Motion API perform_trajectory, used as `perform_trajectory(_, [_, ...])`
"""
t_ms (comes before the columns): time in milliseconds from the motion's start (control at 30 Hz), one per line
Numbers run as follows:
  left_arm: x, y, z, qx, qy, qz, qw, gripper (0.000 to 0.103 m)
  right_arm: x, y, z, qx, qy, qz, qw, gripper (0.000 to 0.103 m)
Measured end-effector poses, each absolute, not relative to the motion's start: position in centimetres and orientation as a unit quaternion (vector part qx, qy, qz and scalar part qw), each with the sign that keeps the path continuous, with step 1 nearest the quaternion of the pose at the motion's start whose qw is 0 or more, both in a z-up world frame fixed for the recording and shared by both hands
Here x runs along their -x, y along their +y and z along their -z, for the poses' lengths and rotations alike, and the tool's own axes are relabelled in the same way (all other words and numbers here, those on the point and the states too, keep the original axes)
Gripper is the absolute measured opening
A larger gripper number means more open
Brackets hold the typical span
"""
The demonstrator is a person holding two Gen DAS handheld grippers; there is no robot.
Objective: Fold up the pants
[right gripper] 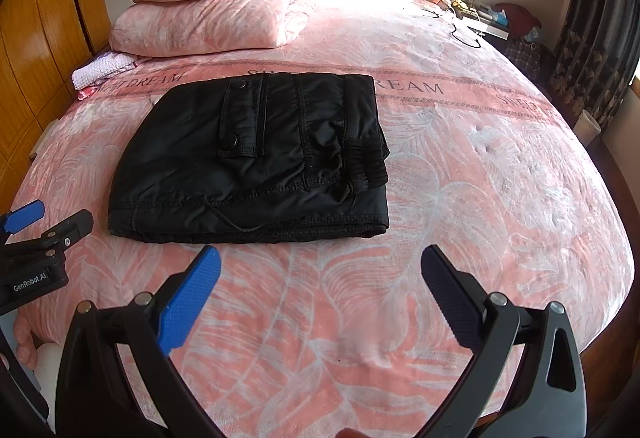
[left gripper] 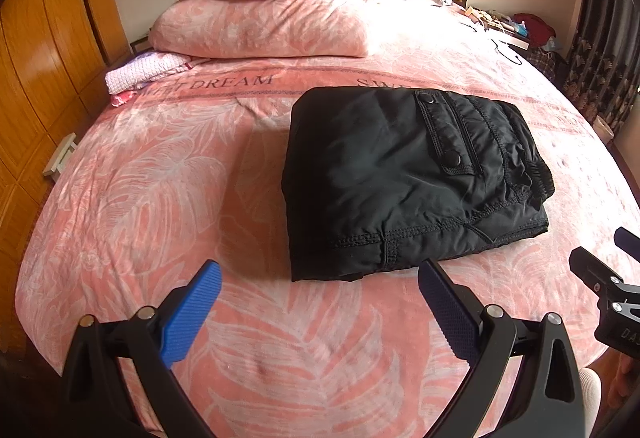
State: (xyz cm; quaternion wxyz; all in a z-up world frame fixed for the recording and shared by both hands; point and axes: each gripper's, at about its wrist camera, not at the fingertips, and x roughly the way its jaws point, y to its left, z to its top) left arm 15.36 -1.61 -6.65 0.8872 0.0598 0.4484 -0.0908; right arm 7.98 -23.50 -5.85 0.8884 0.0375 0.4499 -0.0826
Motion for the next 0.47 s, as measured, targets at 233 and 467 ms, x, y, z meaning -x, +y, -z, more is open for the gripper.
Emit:
perform_trajectory(233, [-15.54,-1.60,6.69,-0.061,0.452,0.087,0.886,0.099,-8.14,-23.80,6.18,-0.044,0.454,0.085,0.886,0.100])
perform_trajectory(467, [-15.22,-1.88,6.28,-0.069,0.447,0.087,0.888,0.099,-8.09,-23.85,6.21,-0.046,0.454,0.086,0.886,0.100])
